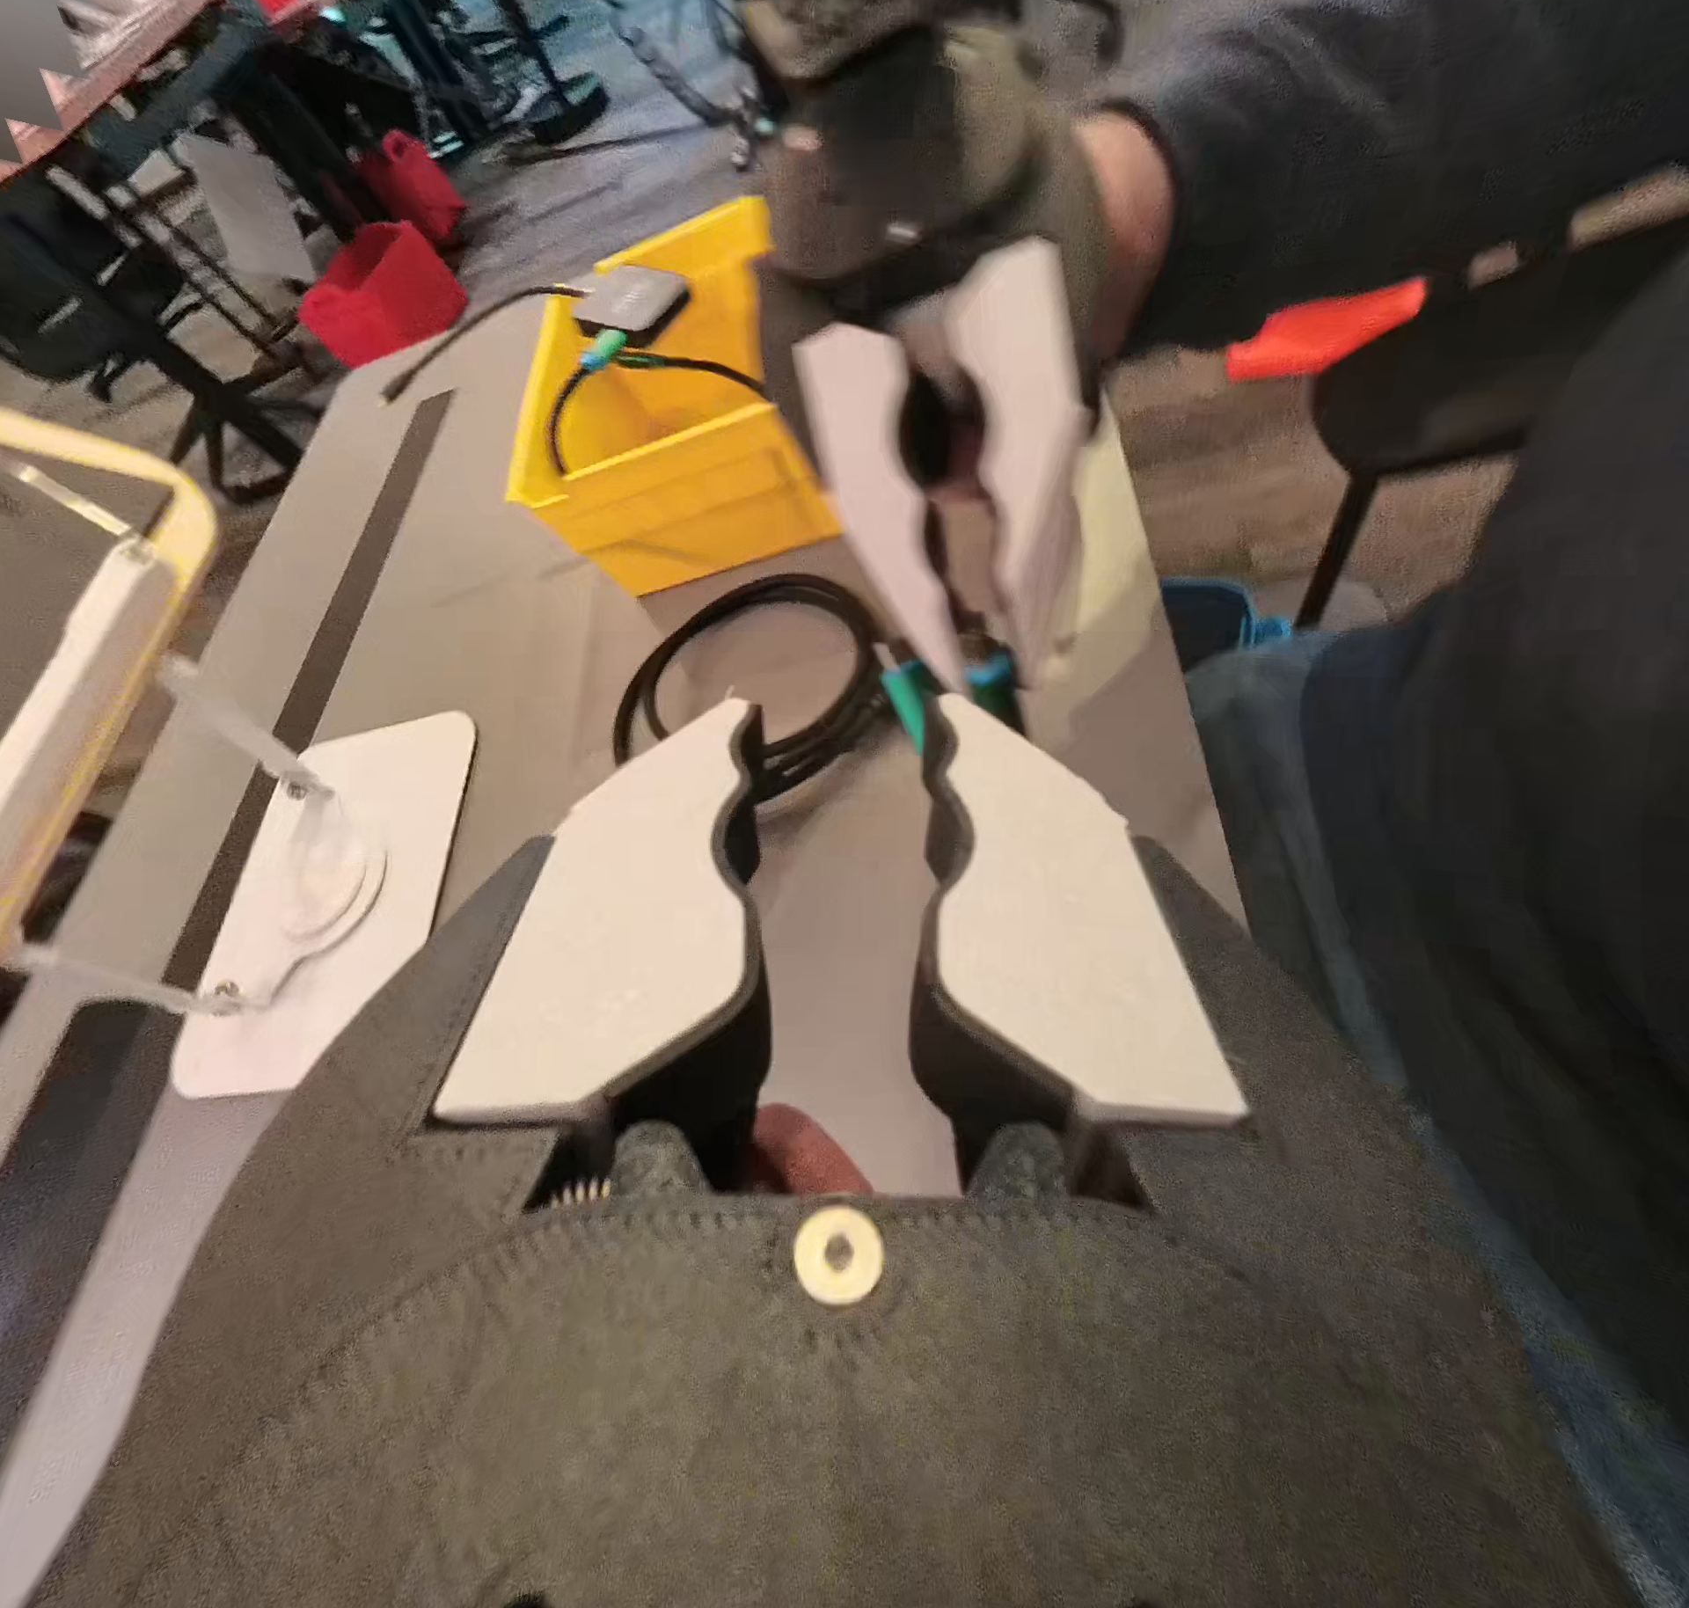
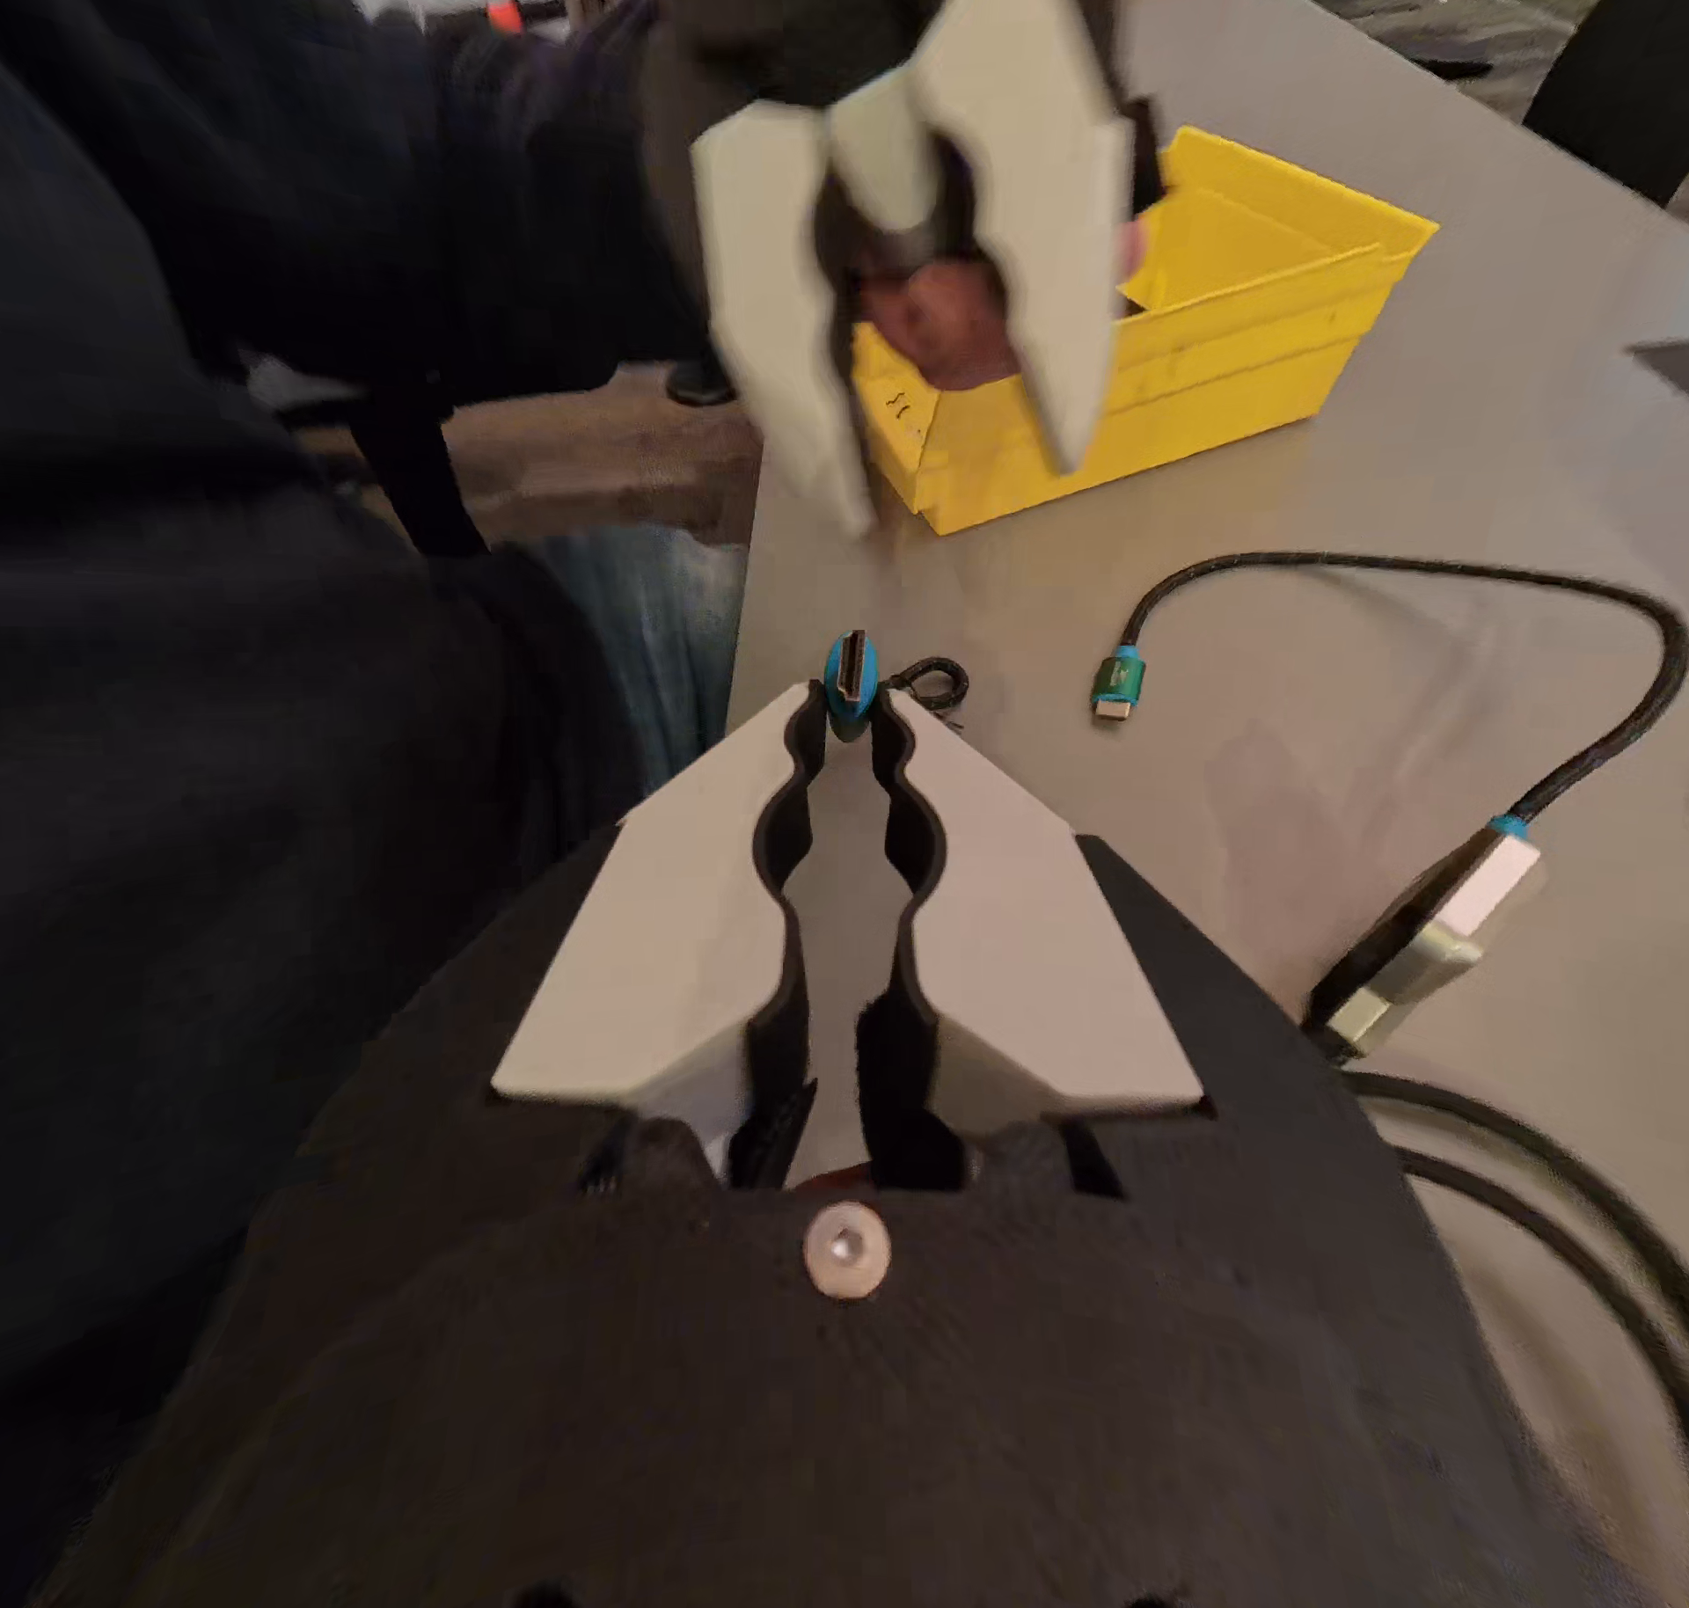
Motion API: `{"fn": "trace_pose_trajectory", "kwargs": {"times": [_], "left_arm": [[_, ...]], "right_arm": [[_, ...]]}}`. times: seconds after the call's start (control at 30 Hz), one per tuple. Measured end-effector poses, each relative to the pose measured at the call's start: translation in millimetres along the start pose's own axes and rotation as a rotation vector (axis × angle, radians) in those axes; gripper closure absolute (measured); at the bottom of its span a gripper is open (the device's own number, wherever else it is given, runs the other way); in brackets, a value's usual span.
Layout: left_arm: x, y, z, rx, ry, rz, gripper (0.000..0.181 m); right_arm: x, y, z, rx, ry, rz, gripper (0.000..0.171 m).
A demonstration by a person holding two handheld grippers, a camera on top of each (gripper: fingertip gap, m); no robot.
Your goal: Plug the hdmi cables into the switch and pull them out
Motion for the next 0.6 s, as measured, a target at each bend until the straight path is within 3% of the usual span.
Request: {"fn": "trace_pose_trajectory", "kwargs": {"times": [0.17, 0.23, 0.4, 0.6], "left_arm": [[24.0, 28.2, -9.4, -0.267, 0.046, -0.069, 0.155], [40.0, 16.9, -15.8, -0.316, 0.086, -0.182, 0.148], [63.0, 1.6, -27.2, -0.383, 0.190, -0.294, 0.155], [53.7, 7.5, -25.8, -0.527, 0.144, -0.495, 0.135]], "right_arm": [[9.3, 6.8, 4.0, -0.184, 0.100, -0.006, 0.163], [12.7, 8.4, 5.9, -0.221, 0.116, -0.011, 0.163], [16.9, 13.1, 2.2, -0.292, 0.169, -0.029, 0.163], [9.8, 16.4, 1.2, -0.311, 0.158, -0.034, 0.163]]}}
Point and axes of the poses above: each gripper's, where its closed fingertips meet, x out along the fingers, z out of its top, y = z × x across the jaws, the point moved 4 cm from there along -x, back along the fingers, and after that the axes turned 10 degrees about -x, right-handed, at the moved point
